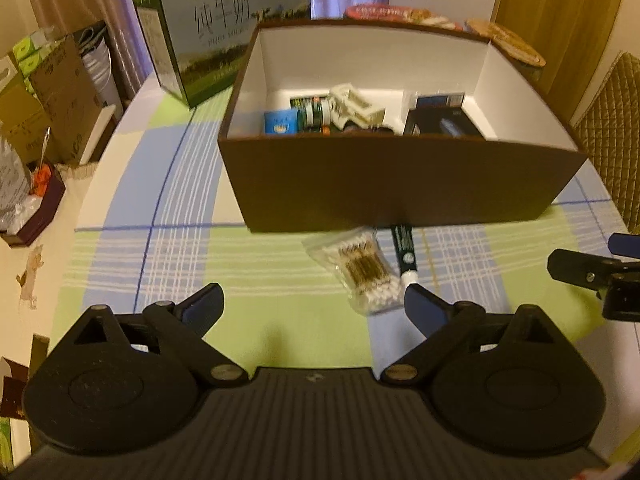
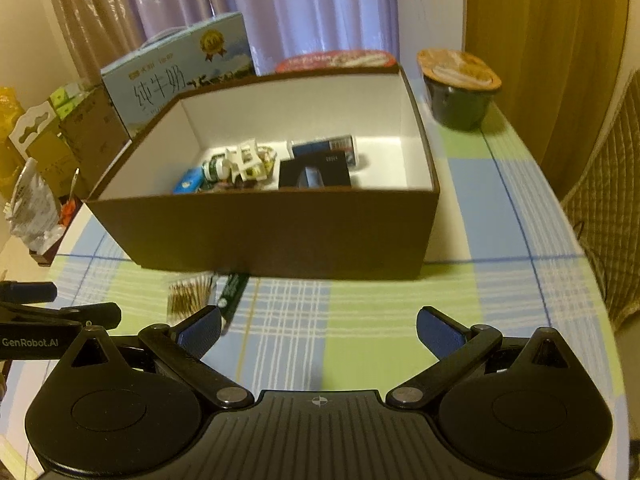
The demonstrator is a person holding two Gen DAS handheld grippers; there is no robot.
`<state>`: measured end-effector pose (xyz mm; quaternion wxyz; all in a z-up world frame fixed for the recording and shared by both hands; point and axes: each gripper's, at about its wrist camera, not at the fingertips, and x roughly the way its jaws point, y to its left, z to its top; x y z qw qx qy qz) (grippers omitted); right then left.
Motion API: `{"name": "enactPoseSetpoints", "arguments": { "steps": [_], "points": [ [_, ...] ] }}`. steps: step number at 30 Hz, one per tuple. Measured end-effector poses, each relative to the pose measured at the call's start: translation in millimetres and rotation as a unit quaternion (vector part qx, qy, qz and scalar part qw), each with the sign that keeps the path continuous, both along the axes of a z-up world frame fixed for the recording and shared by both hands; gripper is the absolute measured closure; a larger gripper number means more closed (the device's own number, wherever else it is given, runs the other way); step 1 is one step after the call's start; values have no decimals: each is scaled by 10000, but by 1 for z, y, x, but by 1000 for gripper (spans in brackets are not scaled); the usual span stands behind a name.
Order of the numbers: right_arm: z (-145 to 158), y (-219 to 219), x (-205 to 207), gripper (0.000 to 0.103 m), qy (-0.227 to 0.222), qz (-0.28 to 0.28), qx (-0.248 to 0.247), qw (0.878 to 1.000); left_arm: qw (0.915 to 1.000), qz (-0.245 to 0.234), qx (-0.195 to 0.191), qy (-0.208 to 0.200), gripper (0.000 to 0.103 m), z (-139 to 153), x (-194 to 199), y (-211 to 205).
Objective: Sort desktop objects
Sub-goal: 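Withdraw both open tools from the box toward the table items, then grasp the cotton-swab bag with the left tool while the right tool grasps the green tube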
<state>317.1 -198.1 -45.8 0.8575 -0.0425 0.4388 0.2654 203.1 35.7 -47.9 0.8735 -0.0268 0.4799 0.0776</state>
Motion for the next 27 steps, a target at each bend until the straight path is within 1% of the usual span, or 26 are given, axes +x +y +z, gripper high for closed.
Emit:
{"name": "enactPoseSetpoints", "arguments": {
  "steps": [5, 11, 13, 15, 19, 21, 23, 27],
  "points": [
    [-14, 0, -3, 2, 118, -18, -55, 9999, 9998, 17, -108, 162, 9, -16, 1, 3],
    [-24, 0, -3, 2, 192, -42, -45, 9998, 9995, 9, -267, 189, 10, -26, 5, 5],
    [-27, 1, 0, 2, 214, -43, -97, 9997, 9994, -12, -285, 184, 11, -29, 7, 3],
    [-34, 3, 1, 2, 234, -75, -258, 9994, 9993, -29, -303, 195, 12, -34, 9, 3],
    [-47, 0, 3, 2, 381, -148, -374, 9985, 9991, -41, -357, 225, 18, -42, 14, 2],
    [-51, -2, 5, 2, 435, -198, -382, 9981, 9989, -26, -403, 222, 19, -44, 17, 2],
    [-52, -2, 8, 2, 410, -250, -415, 9980, 9987, -15, -456, 221, 23, -47, 21, 3],
    [-53, 0, 15, 2, 351, -352, -485, 9976, 9985, -46, -506, 200, 26, -51, 31, 2]
  ]
}}
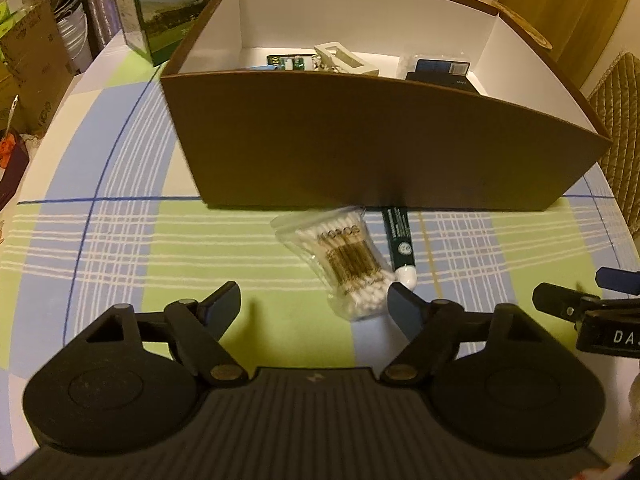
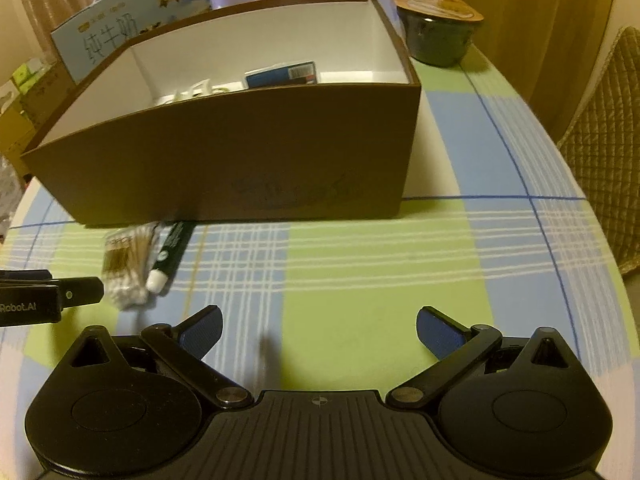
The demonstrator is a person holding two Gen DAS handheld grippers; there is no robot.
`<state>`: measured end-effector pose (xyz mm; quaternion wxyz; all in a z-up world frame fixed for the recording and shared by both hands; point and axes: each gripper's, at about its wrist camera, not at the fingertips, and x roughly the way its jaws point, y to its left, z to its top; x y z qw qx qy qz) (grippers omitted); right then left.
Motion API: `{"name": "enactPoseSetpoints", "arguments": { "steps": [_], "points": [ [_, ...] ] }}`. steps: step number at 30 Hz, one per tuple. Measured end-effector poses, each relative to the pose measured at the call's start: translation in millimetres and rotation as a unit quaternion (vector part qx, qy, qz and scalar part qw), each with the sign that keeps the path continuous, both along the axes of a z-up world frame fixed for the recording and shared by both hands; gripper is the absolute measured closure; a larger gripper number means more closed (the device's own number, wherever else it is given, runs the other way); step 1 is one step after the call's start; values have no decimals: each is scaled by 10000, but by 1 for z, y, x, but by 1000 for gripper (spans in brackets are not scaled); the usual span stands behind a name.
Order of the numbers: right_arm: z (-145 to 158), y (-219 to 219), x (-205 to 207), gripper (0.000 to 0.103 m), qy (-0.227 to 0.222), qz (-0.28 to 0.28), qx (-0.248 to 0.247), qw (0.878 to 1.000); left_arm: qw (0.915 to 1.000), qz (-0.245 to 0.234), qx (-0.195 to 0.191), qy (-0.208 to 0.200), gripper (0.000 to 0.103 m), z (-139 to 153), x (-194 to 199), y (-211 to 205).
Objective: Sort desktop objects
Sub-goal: 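Grasp the cotton-swab bag with the left tool while the right tool grasps the green tube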
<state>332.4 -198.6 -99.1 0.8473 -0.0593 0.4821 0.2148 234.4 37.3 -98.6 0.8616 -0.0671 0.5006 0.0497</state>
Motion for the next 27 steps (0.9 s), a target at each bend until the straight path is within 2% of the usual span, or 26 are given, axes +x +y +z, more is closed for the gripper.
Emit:
{"name": "enactPoseSetpoints", "arguments": {
  "steps": [8, 18, 20, 23, 27],
  "points": [
    [0, -5, 10, 2, -82, -285, 81, 9995, 9999, -152, -24, -50, 31, -9, 19, -8],
    [-6, -7, 13, 2, 83, -423, 158, 9989, 9998, -179, 39, 6, 38, -23, 34, -6],
    [-6, -5, 11, 2, 61, -402, 167, 9990, 9998, -213, 34, 40, 54, -26, 35, -5],
    [-6, -2, 9, 2, 50, -354, 159, 9992, 9997, -234, -5, 51, 69, -29, 33, -1],
    [-6, 2, 8, 2, 63, -276, 160, 9995, 9996, -287, -5, -18, 75, -28, 22, 9]
  ]
}}
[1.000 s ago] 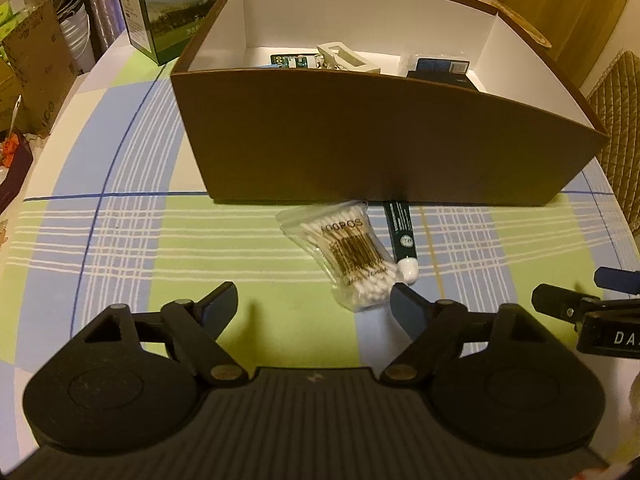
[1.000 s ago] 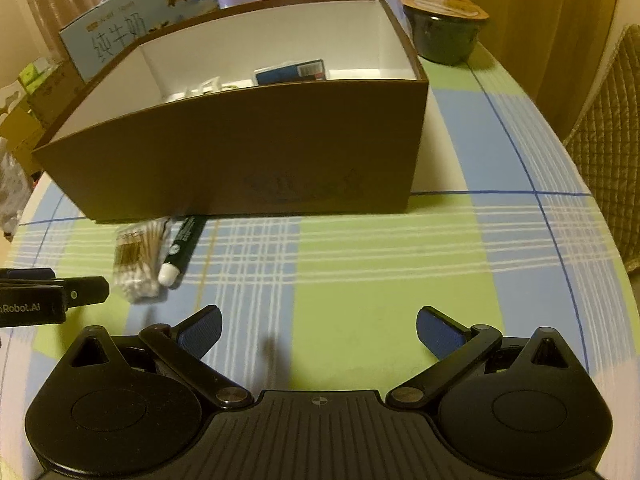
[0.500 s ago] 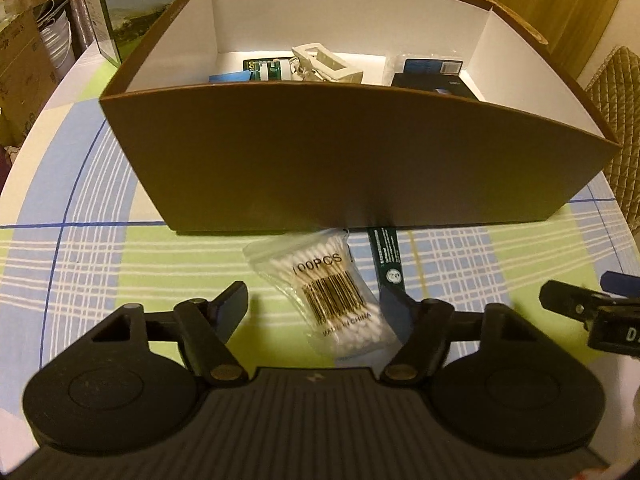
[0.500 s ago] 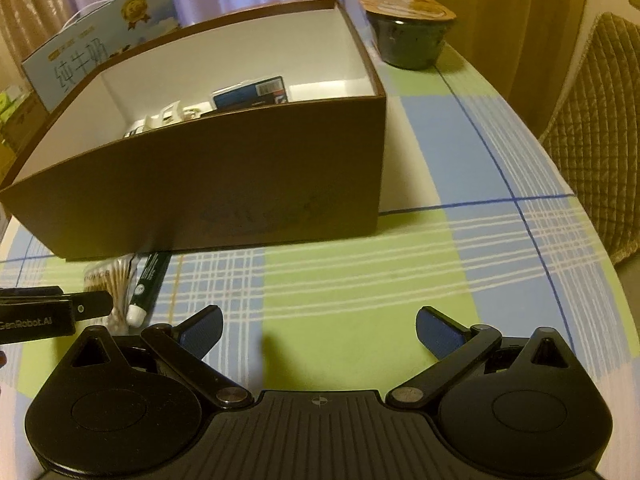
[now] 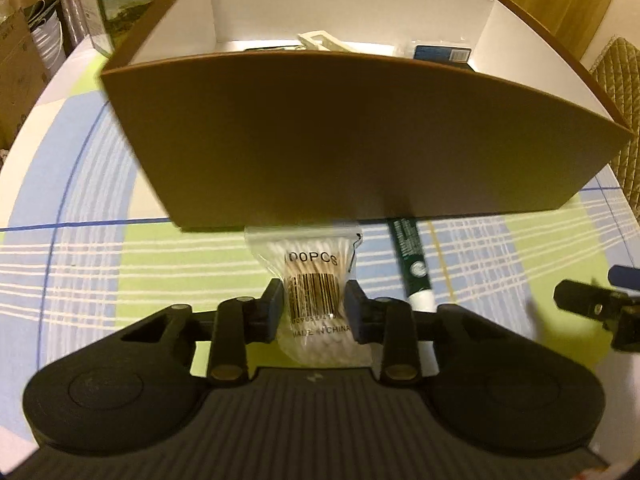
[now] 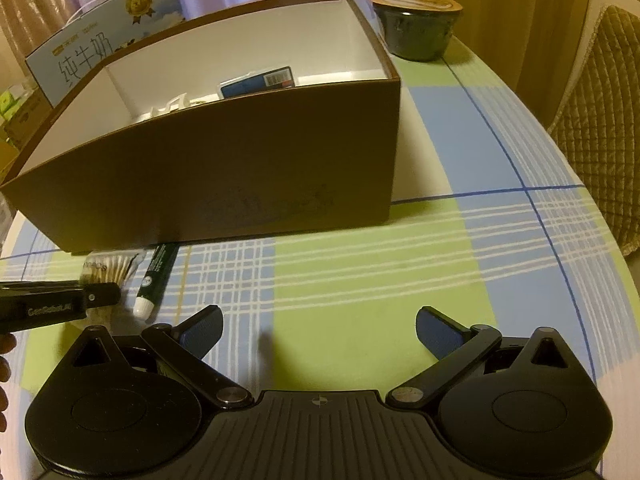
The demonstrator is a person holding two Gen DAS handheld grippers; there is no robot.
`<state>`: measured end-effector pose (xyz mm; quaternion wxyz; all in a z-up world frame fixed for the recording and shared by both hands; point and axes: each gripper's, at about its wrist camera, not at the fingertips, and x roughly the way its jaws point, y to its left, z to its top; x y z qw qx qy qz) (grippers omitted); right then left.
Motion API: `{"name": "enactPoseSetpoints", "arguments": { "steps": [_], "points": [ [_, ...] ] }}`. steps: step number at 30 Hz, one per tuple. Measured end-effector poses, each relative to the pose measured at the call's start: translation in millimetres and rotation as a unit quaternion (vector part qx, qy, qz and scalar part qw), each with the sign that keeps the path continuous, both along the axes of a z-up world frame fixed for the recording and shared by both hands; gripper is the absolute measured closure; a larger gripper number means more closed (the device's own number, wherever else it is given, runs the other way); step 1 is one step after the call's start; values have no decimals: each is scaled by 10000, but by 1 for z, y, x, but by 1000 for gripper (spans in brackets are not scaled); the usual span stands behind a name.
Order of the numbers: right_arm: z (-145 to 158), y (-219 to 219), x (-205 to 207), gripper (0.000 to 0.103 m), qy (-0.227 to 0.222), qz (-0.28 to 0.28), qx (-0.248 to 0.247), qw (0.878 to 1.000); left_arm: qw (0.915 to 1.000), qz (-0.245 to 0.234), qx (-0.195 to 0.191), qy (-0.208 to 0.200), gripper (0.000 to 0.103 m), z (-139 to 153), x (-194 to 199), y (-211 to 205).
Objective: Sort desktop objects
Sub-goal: 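Grasp the cotton-swab bag with the left tool while the right tool grasps the green tube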
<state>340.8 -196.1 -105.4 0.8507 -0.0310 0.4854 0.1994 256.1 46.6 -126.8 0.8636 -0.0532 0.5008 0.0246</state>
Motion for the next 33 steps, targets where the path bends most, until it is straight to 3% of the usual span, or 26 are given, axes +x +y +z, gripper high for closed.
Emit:
{"name": "enactPoseSetpoints", "arguments": {
  "steps": [4, 11, 16, 22, 26, 28, 30, 33],
  "points": [
    [1, 8, -1, 2, -23, 129, 38, 9999, 9998, 166, 119, -4, 77, 2, -14, 18],
    [-2, 35, -6, 3, -28, 626, 179, 9979, 9966, 815, 0, 75, 77, 5, -39, 67],
    [-11, 72, -9, 12, 90, 1168, 379, 9924, 9932, 1152, -108, 108, 75, 7, -47, 89],
    [-24, 112, -8, 32, 65, 1511, 281, 9881, 9933, 1146, -58, 113, 73, 9, -48, 93],
    [-27, 130, -9, 47, -247, 1694, -15, 9852, 9938, 1103, -22, 132, 73, 7, -46, 90],
    [-27, 134, -11, 60, -395, 1794, -190, 9828, 9945, 1043, 31, 132, 73, 6, -46, 88],
    [-28, 135, -13, 82, -537, 1901, -403, 9795, 9948, 1005, 47, 126, 72, 6, -46, 87],
    [-28, 127, -17, 90, -494, 2060, -374, 9766, 9958, 904, 97, 116, 72, 5, -45, 85]
  ]
}}
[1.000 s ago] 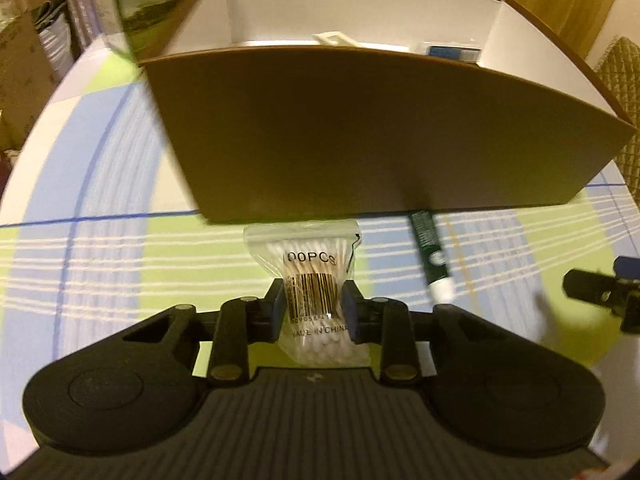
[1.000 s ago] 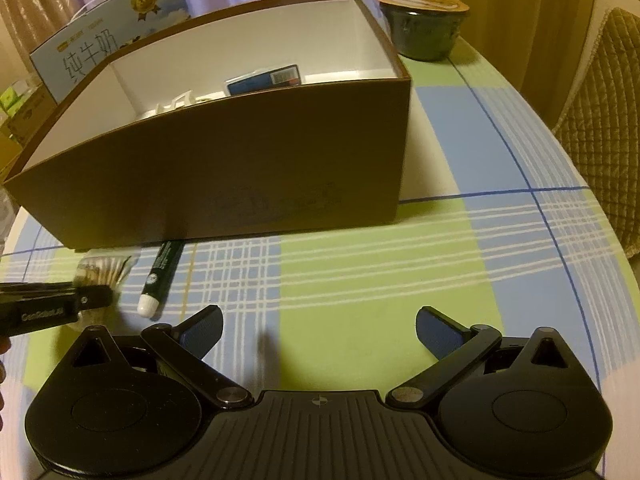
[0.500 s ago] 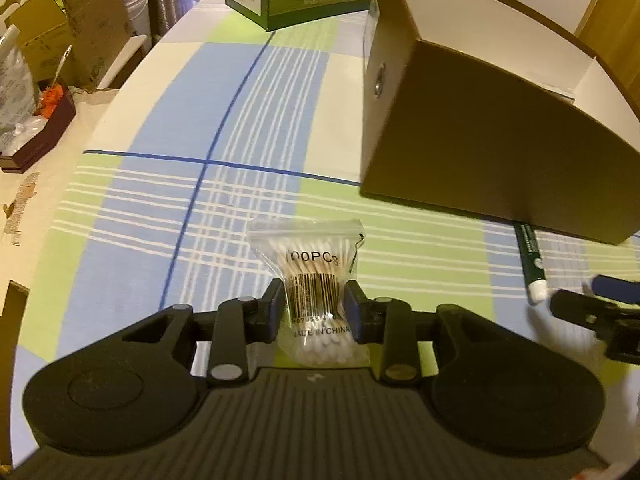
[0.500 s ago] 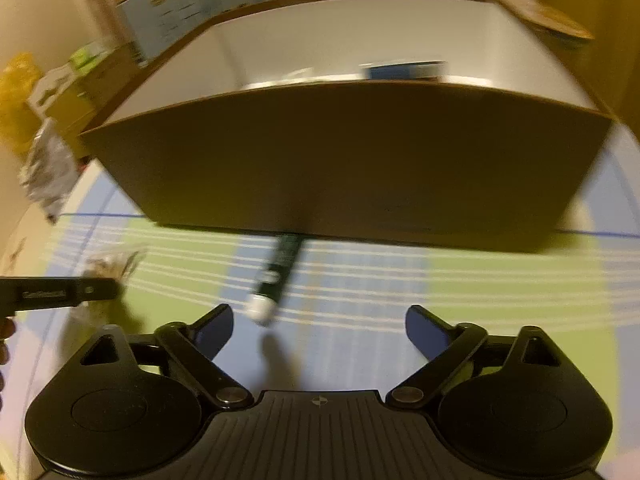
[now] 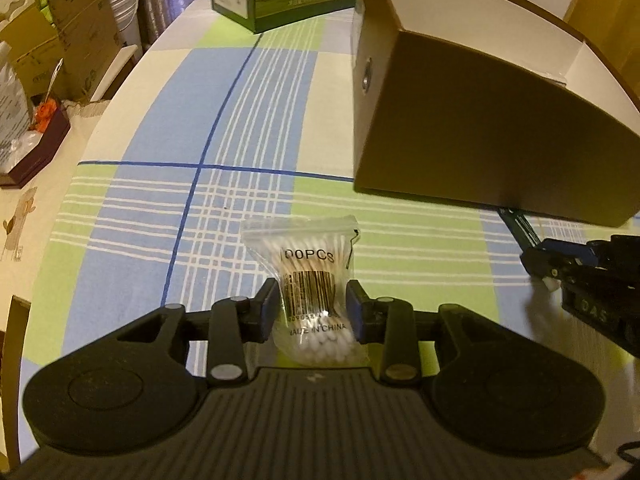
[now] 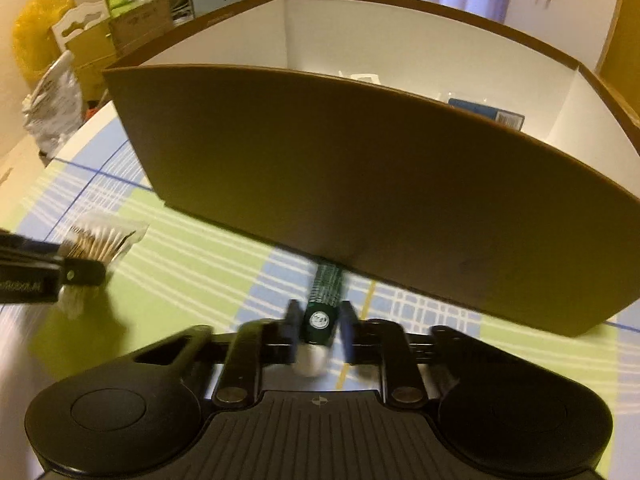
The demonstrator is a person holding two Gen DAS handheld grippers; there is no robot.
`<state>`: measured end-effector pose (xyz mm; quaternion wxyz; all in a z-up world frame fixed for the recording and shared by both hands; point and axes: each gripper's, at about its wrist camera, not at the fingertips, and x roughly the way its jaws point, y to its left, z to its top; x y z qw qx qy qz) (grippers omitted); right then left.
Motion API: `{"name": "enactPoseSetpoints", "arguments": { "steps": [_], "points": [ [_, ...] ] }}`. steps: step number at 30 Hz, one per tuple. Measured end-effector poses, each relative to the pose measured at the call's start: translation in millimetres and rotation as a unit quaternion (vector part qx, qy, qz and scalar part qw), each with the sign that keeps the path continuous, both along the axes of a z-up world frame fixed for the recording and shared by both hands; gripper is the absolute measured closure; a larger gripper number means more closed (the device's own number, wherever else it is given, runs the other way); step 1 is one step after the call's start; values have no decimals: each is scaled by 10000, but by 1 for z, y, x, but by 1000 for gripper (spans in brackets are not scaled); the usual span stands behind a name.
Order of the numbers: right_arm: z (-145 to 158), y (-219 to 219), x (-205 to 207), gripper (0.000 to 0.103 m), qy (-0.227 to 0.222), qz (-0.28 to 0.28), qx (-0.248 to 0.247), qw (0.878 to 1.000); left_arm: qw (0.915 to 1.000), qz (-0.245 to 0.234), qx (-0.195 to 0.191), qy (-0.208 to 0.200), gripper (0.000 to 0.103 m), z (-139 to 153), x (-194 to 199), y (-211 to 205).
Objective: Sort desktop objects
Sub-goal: 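Grasp the cotton-swab bag with the left tool while the right tool grasps the green tube, then lift the cotton-swab bag and green tube off the table with both tools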
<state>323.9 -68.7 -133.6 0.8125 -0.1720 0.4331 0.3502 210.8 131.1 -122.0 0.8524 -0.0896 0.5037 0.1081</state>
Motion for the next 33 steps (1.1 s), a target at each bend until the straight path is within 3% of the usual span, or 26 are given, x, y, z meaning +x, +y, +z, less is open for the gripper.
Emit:
{"name": "enactPoseSetpoints", "arguments": {
  "steps": [6, 10, 17, 20, 23, 24, 26, 33],
  "points": [
    [0, -33, -18, 90, 88, 171, 18, 9998, 9994, -356, 50, -16, 73, -1, -3, -10],
    [3, -68, -25, 90, 226, -167, 63, 9996, 9973, -728, -64, -51, 75, 0, -7, -28],
    [11, -122, -28, 90, 374, -736, 119, 9965, 9864, -1629, -211, -98, 74, 1, -16, -82],
    [15, -134, -30, 87, 484, -773, 245, 9955, 9850, -1718, -120, -35, 63, 1, -16, -94],
    [17, -139, -35, 71, 486, -797, 303, 9952, 9846, -1746, -112, 19, 52, 2, -17, -99],
    [17, -138, -36, 65, 460, -815, 293, 9952, 9846, -1747, -113, 39, 52, 2, -17, -100],
    [16, -133, -36, 63, 431, -806, 283, 9954, 9847, -1738, -104, 66, 51, 2, -16, -102],
    [12, -123, -31, 63, 239, -758, 145, 9967, 9850, -1709, 148, 165, 57, 2, -10, -108]
  ]
}}
